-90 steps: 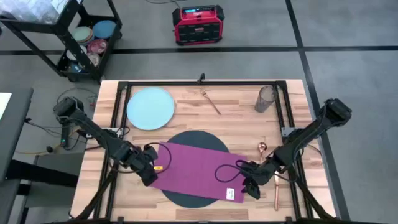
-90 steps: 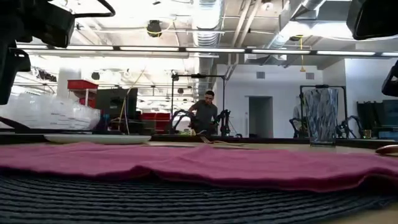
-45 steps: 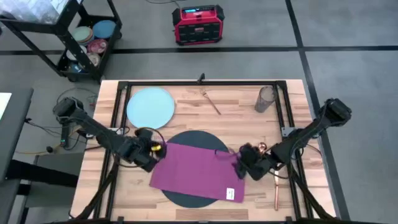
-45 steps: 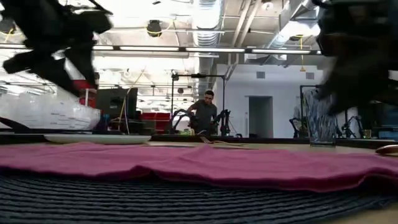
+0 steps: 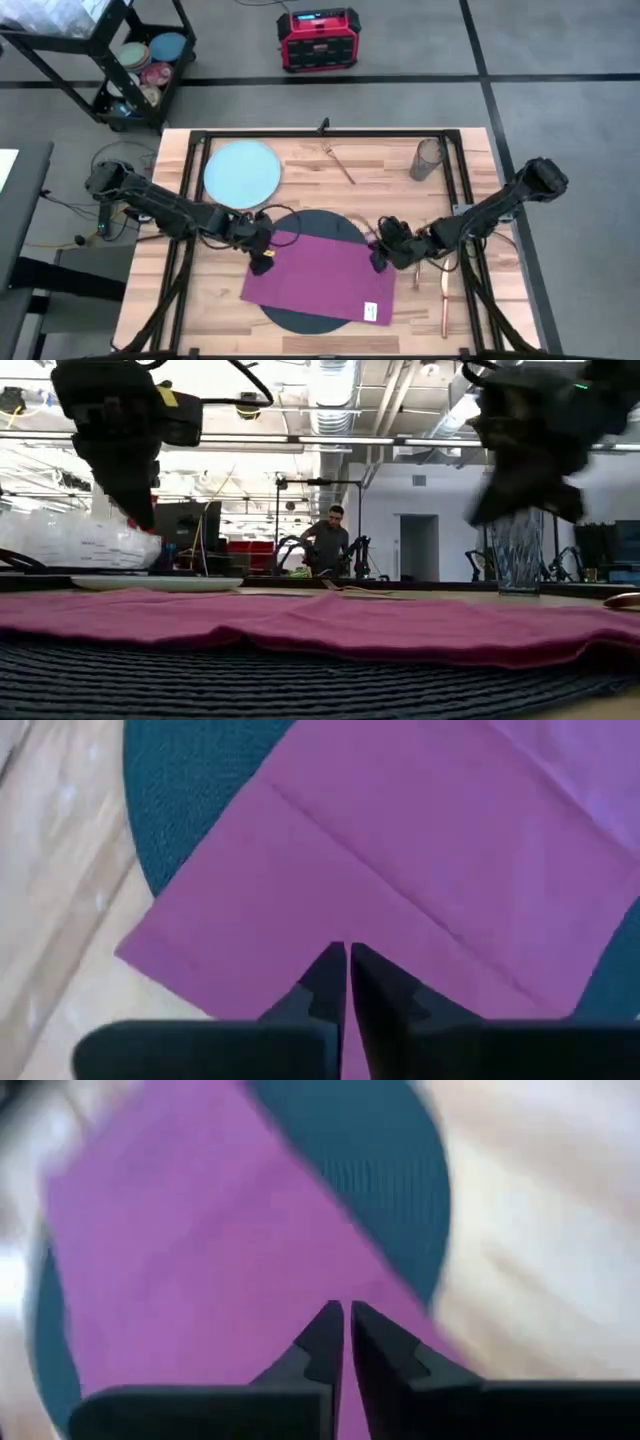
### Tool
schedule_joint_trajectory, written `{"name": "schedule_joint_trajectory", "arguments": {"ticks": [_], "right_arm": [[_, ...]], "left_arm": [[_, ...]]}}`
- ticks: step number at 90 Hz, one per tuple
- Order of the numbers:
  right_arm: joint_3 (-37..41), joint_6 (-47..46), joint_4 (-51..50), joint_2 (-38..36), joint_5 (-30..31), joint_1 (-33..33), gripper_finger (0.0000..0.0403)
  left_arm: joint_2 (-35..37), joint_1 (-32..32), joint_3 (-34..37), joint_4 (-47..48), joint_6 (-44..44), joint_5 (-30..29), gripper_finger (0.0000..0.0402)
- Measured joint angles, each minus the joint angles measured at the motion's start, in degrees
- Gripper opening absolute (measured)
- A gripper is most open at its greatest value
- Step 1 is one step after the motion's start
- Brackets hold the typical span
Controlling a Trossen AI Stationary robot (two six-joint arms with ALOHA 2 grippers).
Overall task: Set table place
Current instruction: Fold the pink table napkin
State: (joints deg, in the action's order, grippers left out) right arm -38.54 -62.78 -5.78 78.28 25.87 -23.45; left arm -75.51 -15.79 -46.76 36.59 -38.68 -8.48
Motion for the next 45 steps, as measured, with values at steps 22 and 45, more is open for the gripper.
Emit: {"name": "schedule_joint_trajectory", "arguments": {"ticks": [22,45], "right_arm": [[0.0,6.8,-5.1,0.9,-23.4,5.6,0.0002],[0.0,-0.4,-4.3,0.9,-23.1,2.4,0.0000]], "left_arm": [[-1.0,5.9,0.0,7.5,24.9,0.5,0.0000],[-4.2,13.6,0.0,13.4,39.2,3.2,0.0000]]}}
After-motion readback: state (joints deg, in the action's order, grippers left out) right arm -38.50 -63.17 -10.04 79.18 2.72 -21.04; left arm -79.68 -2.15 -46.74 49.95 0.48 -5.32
